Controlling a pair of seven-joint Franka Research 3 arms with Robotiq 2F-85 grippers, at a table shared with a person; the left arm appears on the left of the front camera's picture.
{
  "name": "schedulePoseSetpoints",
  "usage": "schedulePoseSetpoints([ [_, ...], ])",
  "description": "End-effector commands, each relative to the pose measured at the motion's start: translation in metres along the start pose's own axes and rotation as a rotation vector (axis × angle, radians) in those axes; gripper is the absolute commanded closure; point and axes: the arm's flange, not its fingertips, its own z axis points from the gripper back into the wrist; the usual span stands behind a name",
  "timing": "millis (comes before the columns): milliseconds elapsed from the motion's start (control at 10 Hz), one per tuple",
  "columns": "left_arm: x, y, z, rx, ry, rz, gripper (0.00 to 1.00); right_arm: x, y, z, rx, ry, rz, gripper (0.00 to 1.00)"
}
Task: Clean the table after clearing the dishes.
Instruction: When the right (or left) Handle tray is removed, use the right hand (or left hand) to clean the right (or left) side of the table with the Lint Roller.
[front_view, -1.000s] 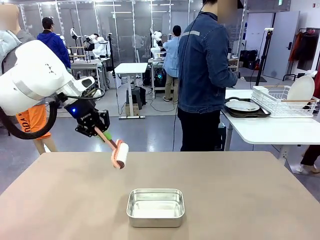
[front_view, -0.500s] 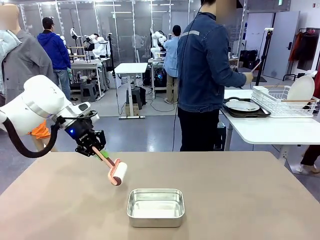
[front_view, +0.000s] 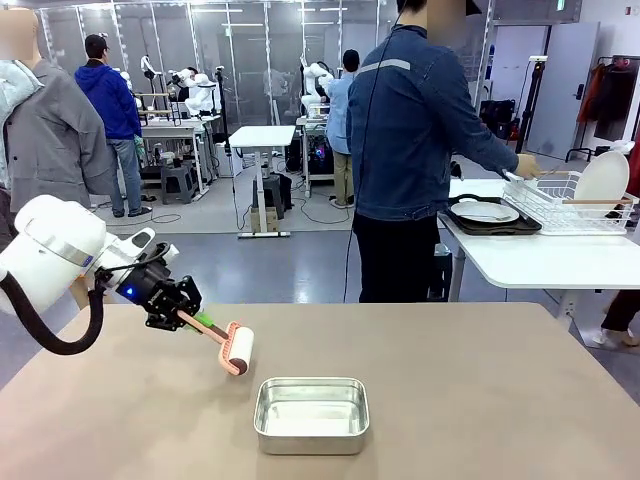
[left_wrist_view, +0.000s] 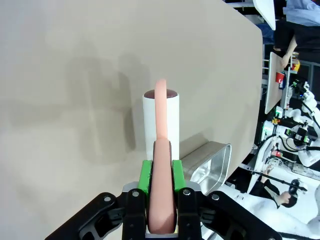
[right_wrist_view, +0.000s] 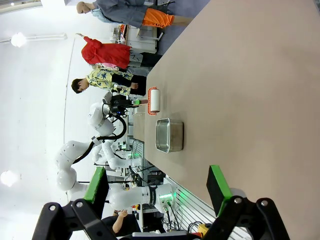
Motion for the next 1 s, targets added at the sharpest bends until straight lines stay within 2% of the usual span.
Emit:
schedulePoseSetpoints([
  [0, 0.018, 0.021, 0.002, -0.041, 0.002, 0.005, 0.80, -0.001, 0.003, 0.001, -0.005, 0.003, 0.008, 0.00],
  [100, 0.025, 0.037, 0.001, -0.008, -0.049, 0.010, 0.80, -0.001, 0.003, 0.001, -0.005, 0.003, 0.008, 0.00],
  [200, 0.027, 0.055, -0.003, 0.015, -0.055, 0.000, 0.80, -0.001, 0.003, 0.001, -0.005, 0.003, 0.008, 0.00],
  [300, 0.030, 0.080, -0.001, -0.002, -0.047, 0.019, 0.80, -0.001, 0.003, 0.001, -0.005, 0.003, 0.008, 0.00],
  [500, 0.034, 0.128, 0.019, 0.002, -0.097, 0.072, 0.80, -0.001, 0.003, 0.001, -0.005, 0.003, 0.008, 0.00],
  [600, 0.033, 0.149, 0.034, -0.002, -0.087, 0.092, 0.80, -0.001, 0.003, 0.001, -0.005, 0.003, 0.008, 0.00],
  [900, 0.024, 0.190, 0.073, 0.098, -0.032, 0.075, 0.80, -0.001, 0.003, 0.001, -0.005, 0.003, 0.008, 0.00],
])
